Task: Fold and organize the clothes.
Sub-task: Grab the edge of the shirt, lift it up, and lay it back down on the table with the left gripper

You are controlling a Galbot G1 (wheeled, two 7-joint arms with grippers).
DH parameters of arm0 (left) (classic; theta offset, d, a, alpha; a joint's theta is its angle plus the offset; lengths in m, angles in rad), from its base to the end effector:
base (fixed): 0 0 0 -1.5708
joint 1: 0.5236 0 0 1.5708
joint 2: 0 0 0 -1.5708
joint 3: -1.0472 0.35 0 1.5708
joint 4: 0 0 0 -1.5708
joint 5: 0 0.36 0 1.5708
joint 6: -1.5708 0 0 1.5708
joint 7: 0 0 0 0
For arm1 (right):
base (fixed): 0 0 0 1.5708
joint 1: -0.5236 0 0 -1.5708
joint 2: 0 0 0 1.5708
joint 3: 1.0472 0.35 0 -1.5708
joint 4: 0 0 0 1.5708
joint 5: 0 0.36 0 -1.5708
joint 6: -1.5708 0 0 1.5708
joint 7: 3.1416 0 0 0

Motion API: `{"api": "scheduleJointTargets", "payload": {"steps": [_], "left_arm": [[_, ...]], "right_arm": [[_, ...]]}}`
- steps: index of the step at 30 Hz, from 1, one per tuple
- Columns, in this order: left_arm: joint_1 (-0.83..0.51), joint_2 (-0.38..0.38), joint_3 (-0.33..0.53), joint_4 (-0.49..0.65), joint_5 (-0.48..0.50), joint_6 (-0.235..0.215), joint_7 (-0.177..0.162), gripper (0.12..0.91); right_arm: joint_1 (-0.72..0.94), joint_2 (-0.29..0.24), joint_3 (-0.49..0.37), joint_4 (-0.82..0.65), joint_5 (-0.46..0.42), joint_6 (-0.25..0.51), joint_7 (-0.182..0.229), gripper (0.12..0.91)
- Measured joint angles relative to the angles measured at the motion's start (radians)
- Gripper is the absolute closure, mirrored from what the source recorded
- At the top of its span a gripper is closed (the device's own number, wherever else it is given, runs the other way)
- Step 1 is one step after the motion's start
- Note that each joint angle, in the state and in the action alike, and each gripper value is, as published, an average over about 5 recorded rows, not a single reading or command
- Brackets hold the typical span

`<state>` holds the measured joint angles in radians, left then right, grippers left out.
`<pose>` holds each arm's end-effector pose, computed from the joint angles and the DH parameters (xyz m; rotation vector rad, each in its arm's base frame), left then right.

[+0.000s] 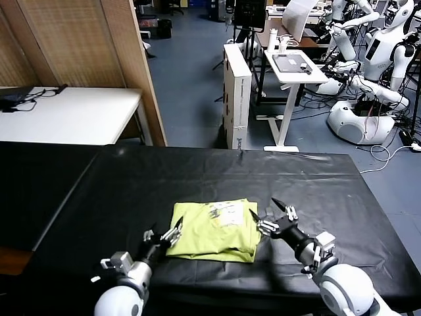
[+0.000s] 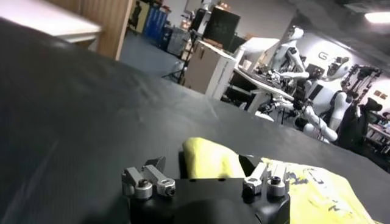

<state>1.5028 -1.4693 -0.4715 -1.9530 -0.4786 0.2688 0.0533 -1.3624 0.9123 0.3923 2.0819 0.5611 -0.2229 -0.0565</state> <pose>0.2043 0.0046 -0.3411 -0.2454 -2.7252 0.5675 0.2455 -0.0739 -0.2512 0.6684 -2.8786 0.0556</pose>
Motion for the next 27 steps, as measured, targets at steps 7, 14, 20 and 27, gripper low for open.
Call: {"api": "scheduleJointTargets", "payload": {"steps": [7, 14, 20, 27], "left_arm": [[0.026, -0.013, 0.002, 0.000, -0.022, -0.007, 0.019, 0.605], [0.031, -0.017, 0.002, -0.023, -0.107, 0.020, 0.018, 0.849], [0.027, 0.026, -0.035, -0.052, -0.088, 0.033, 0.014, 0.851], [0.054, 0.211, -0.193, -0.080, -0.183, 0.039, 0.015, 0.851]], "right_arm": [[0.010, 0.000, -0.001, -0.001, -0.001, 0.000, 0.001, 0.118], [0.014, 0.003, 0.002, -0.004, -0.004, 0.000, 0.002, 0.118], [0.014, 0.010, 0.022, -0.018, -0.007, 0.008, 0.003, 0.118], [0.012, 0.027, 0.037, -0.034, -0.008, 0.011, 0.010, 0.118]]}}
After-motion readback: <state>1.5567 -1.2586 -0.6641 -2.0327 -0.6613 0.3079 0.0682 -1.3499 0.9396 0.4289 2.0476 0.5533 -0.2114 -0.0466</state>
